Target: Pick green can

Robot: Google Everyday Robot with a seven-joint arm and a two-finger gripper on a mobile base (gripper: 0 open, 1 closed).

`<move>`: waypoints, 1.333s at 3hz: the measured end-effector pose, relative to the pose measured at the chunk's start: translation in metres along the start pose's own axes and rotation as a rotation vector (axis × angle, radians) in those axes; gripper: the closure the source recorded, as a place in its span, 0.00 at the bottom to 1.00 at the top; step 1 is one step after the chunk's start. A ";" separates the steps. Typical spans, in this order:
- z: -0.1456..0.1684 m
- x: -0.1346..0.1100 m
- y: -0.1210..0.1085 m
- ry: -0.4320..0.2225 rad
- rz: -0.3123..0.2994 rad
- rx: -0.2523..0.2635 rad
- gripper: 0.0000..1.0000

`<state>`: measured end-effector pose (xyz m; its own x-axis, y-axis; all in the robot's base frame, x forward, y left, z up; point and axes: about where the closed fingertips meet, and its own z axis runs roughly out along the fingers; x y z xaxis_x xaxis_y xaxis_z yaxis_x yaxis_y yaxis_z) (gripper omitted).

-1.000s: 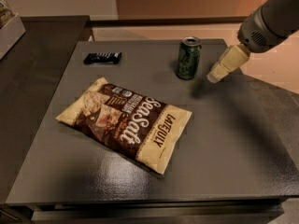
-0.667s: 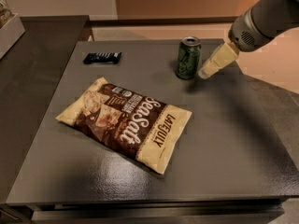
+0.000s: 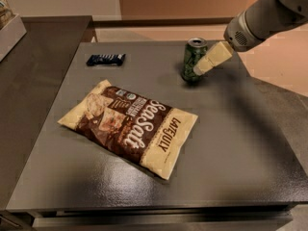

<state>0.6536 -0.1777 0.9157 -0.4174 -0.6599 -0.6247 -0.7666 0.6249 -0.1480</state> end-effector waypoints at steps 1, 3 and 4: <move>0.013 -0.010 -0.005 -0.024 0.021 -0.007 0.00; 0.037 -0.023 -0.003 -0.035 0.038 -0.053 0.00; 0.044 -0.024 -0.001 -0.033 0.045 -0.068 0.18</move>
Offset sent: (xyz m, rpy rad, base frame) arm 0.0370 0.0276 -0.0073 0.0785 0.0162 -0.0036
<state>0.6859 -0.1438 0.8972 -0.4366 -0.6175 -0.6543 -0.7795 0.6228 -0.0676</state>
